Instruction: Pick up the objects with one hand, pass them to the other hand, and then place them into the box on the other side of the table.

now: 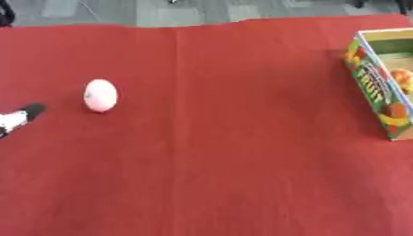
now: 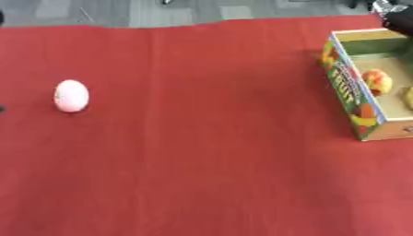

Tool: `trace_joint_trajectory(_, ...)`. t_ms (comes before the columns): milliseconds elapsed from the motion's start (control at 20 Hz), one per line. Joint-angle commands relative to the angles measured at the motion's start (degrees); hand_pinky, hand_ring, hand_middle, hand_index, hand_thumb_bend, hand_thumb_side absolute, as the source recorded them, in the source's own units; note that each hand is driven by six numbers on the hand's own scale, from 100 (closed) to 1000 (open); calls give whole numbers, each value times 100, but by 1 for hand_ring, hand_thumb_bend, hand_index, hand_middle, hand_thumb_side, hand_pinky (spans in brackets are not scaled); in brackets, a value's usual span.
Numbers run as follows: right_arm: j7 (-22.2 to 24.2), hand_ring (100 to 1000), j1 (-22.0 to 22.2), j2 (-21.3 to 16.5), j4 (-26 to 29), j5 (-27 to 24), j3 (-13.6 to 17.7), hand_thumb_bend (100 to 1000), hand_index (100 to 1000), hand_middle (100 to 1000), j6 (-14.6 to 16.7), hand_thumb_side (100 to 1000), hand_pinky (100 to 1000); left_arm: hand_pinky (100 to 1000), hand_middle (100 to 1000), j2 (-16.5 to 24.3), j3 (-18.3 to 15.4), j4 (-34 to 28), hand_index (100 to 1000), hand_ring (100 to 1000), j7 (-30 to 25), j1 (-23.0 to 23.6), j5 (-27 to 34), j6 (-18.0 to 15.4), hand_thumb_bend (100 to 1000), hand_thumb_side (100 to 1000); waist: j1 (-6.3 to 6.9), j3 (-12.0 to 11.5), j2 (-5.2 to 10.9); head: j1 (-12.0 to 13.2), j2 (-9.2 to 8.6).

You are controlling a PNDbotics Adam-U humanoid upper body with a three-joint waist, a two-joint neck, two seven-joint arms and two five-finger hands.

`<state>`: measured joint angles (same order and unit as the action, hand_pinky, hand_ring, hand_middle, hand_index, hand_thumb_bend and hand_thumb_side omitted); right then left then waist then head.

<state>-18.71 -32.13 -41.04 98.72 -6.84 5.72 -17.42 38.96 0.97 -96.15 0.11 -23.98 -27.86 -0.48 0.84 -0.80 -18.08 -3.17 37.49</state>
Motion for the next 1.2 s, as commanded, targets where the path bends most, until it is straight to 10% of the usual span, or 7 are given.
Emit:
trace_joint_trajectory(50, 162, 808, -184, 6, 264, -16, -84, 519, 783, 701, 40, 221, 758, 772, 687, 366, 26, 5, 841, 699, -423, -174, -36, 90, 745, 486, 73, -11, 544, 130, 3)
trace_joint_trajectory(750, 316, 794, -380, 380, 113, 107, -285, 517, 768, 682, -134, 216, 747, 804, 724, 1079, 928, 1236, 834, 757, -3208, -1507, 383, 36, 758, 398, 109, -40, 571, 311, -31)
trace_joint_trajectory(1200, 355, 790, -379, 422, 61, 145, -322, 516, 765, 677, -143, 218, 745, 804, 725, 626, 1274, 2145, 824, 759, -3686, -2379, 67, -151, 737, 370, 106, 5, 574, 357, -73)
